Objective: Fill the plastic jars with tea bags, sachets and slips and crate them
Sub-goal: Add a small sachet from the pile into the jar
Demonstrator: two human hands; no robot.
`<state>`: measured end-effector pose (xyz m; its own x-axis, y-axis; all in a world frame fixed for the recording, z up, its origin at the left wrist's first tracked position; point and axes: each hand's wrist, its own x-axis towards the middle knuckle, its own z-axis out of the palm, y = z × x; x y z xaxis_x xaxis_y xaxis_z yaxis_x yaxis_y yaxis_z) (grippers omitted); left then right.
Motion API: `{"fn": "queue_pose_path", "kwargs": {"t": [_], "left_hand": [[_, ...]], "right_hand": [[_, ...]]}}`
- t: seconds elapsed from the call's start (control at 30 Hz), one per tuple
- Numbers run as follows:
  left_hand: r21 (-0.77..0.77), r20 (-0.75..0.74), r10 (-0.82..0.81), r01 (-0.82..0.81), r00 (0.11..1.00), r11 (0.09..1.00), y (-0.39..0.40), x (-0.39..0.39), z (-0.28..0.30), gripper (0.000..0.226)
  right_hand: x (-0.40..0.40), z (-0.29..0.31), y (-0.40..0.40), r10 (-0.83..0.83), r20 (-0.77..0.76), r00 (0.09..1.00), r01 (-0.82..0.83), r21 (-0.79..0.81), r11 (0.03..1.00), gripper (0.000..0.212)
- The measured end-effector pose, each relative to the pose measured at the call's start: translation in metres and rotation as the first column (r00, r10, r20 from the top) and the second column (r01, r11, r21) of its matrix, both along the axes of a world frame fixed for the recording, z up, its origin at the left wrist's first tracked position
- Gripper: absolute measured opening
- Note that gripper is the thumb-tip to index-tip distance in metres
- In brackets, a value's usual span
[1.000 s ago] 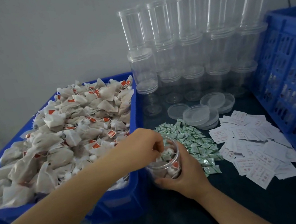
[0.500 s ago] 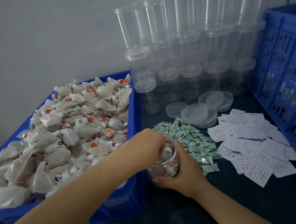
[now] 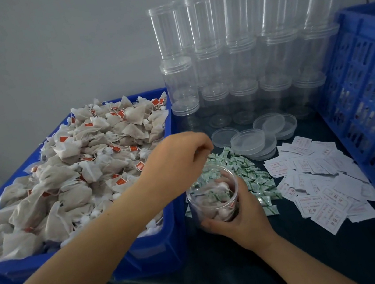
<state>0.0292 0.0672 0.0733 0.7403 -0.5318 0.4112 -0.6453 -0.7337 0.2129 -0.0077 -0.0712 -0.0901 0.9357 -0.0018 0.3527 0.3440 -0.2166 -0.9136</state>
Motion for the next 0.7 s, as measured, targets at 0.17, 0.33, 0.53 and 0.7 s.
{"fn": "queue_pose_path", "kwargs": {"t": [0.17,0.33,0.53,0.7], "left_hand": [[-0.105,-0.163,0.024,-0.041,0.986,0.994,-0.009,0.013,-0.002,0.014],[-0.107,-0.331,0.025,-0.064,0.943,0.992,-0.041,0.033,-0.01,0.012],[0.121,-0.358,-0.017,0.065,0.934,0.99,-0.103,0.049,-0.04,0.015],[0.244,-0.435,0.069,0.044,0.898,0.969,-0.146,0.065,-0.078,0.026]], "right_hand": [[-0.009,0.009,-0.019,-0.041,0.032,0.999,0.04,0.045,0.998,0.085],[-0.025,0.011,-0.056,-0.085,0.024,0.996,0.084,0.059,0.995,0.088],[-0.054,0.004,-0.101,-0.183,0.011,0.983,0.182,0.089,0.979,0.094],[-0.069,-0.004,-0.112,-0.229,0.002,0.973,0.228,0.078,0.971,0.095]]}}
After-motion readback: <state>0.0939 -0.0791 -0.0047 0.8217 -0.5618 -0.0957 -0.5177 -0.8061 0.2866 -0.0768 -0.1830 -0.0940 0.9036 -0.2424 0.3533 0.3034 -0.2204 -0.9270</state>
